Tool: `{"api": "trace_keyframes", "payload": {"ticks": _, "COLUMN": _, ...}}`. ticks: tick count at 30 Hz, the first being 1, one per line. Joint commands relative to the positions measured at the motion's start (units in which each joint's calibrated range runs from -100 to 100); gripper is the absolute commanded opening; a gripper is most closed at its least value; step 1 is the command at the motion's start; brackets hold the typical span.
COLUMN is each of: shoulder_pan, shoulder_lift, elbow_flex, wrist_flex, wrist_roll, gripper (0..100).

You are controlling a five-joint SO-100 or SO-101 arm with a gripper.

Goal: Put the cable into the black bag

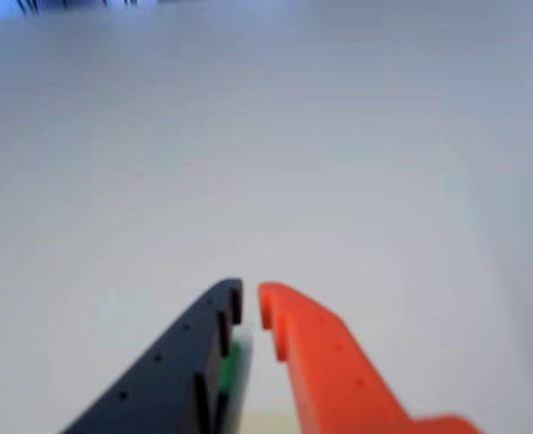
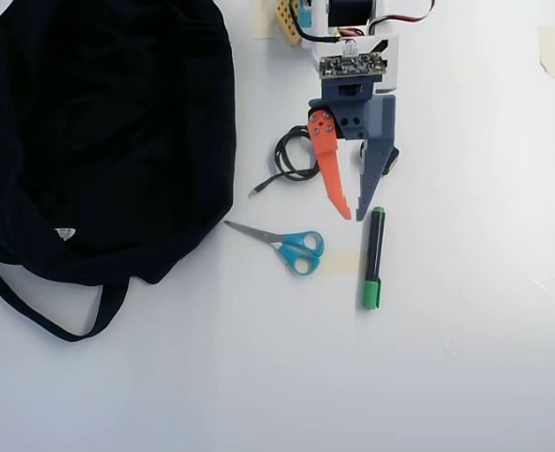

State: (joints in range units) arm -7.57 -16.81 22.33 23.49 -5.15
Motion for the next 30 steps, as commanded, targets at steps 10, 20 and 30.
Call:
{"api": "trace_keyframes", "payload": {"ticks": 10, "shoulder_pan": 0.9, "shoulder_lift": 14.3, "elbow_flex": -17.0, "wrist_flex": -13.0, "wrist_roll": -0.1, "gripper": 2}}
{"api": "trace_keyframes", "payload": {"ticks": 20, "shoulder_pan": 1.6, "shoulder_lift": 21.0, "elbow_flex": -23.9, "wrist_flex": -18.7, "wrist_roll": 0.0, "gripper": 2}}
{"api": "trace_keyframes", "payload": {"ticks": 30, "shoulder_pan": 2.3, "shoulder_lift": 21.0, "elbow_flex": -23.2, "wrist_flex": -19.4, "wrist_roll": 0.3, "gripper": 2}}
